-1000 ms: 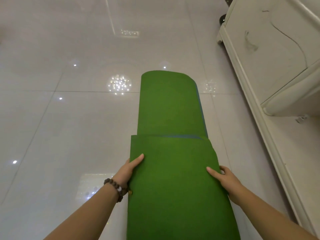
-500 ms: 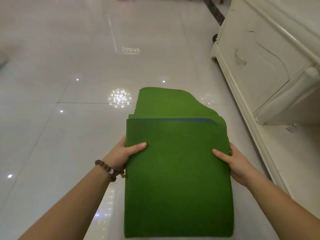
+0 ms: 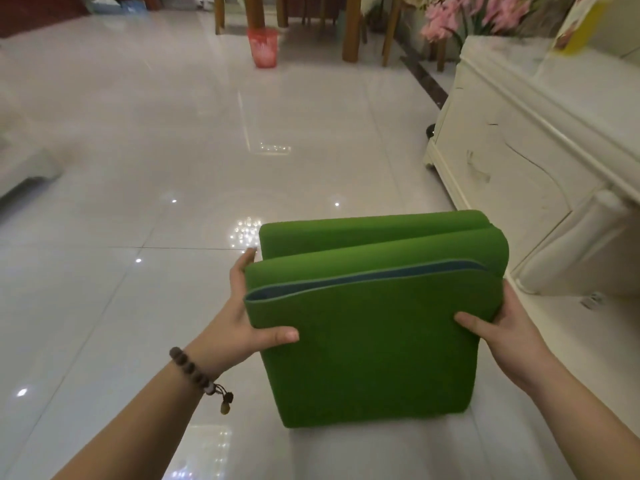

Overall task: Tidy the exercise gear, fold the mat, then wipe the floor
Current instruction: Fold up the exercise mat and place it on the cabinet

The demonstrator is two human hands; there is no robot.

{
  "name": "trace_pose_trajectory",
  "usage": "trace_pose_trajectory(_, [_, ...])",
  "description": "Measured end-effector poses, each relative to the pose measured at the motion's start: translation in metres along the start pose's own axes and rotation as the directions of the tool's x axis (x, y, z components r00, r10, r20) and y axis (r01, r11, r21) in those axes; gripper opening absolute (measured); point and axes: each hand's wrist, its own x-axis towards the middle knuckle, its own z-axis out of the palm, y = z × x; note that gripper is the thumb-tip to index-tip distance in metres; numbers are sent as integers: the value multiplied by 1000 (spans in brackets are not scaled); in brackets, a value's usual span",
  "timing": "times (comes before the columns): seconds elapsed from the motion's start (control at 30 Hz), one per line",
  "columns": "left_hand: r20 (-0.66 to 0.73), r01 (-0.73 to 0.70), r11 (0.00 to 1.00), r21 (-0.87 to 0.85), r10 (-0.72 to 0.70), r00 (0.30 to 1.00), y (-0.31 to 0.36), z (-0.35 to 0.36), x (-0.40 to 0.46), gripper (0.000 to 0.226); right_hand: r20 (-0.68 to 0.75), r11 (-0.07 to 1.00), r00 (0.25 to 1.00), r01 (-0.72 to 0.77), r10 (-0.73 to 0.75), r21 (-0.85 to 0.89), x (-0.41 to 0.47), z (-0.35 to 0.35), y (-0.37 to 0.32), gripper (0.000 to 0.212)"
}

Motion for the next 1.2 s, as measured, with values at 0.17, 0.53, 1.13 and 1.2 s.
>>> trace_pose_trajectory(0.17, [197,-65,983,174,30,980,26,-22,23,145,14,998,999,-32,33,-58,-5,-11,-1,66])
trace_pose_trajectory(0.53, [233,-75,945,319,-2,972,48,-9,32,83,70,991,997,-35,44,-128,-14,-30,3,97])
trace_pose_trajectory(1.13, [-96,-84,995,58,89,991,-10,45,-5,86,82,995,995,48,-55,92,14,-36,-32,101])
trace_pose_trajectory(1.2, [-179,-78,992,95,94,979,-14,52,1,80,139,983,990,-56,31,177,-1,-40,-19,103])
